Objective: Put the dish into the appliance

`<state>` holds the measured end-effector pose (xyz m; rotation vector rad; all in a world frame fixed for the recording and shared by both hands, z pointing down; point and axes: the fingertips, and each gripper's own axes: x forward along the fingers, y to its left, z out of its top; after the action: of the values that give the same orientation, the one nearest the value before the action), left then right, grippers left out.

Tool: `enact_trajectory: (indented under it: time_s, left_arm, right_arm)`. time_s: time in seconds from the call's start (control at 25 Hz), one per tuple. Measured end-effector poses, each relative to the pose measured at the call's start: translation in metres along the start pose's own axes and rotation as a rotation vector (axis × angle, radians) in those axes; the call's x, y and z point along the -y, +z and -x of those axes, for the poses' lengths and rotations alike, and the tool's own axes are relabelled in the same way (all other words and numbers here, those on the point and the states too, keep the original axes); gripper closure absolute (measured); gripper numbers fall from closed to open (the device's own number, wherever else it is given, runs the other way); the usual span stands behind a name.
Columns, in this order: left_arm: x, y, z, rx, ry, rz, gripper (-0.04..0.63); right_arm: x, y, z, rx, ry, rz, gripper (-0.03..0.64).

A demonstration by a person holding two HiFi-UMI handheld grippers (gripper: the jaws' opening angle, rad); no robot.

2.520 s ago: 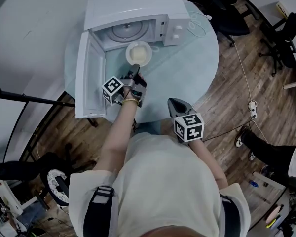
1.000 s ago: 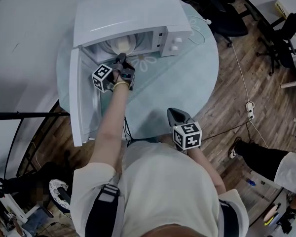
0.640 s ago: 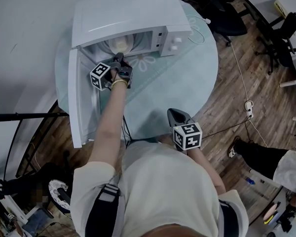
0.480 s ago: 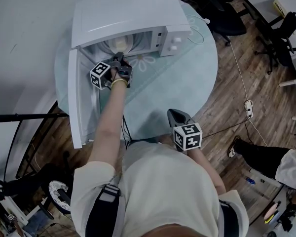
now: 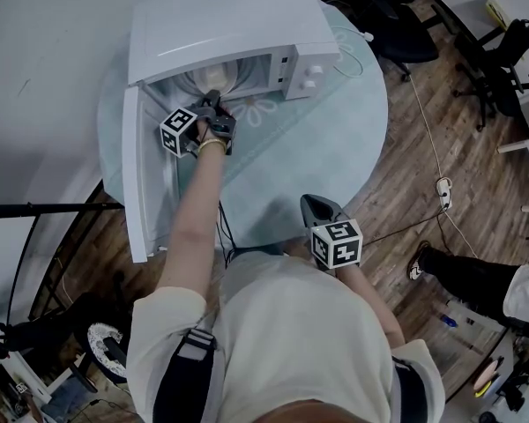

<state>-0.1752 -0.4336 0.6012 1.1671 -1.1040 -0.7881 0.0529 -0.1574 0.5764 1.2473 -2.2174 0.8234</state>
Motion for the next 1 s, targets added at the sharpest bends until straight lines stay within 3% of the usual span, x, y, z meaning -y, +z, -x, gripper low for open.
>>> enact_trajectory:
  time_s: [0.2, 0.6, 1.0]
  left_arm:
    - [0.004, -0.001, 0.004, -0.009, 0.002, -0.037, 0.511]
    - [0.002, -0.019, 0.017, -0.046, 0.007, -0.045, 0.509]
    - [0.007, -0.053, 0.056, -0.108, -0.015, -0.123, 0.511]
  right_arm:
    - [-0.001, -0.003, 0.004, 0.000, -0.001, 0.001, 0.611]
    - [-0.007, -0.007, 0.012, -0.002, 0.005, 0.025, 0.611]
    - [-0.017, -0.014, 0.028, 0.016, 0.026, 0.031, 0.611]
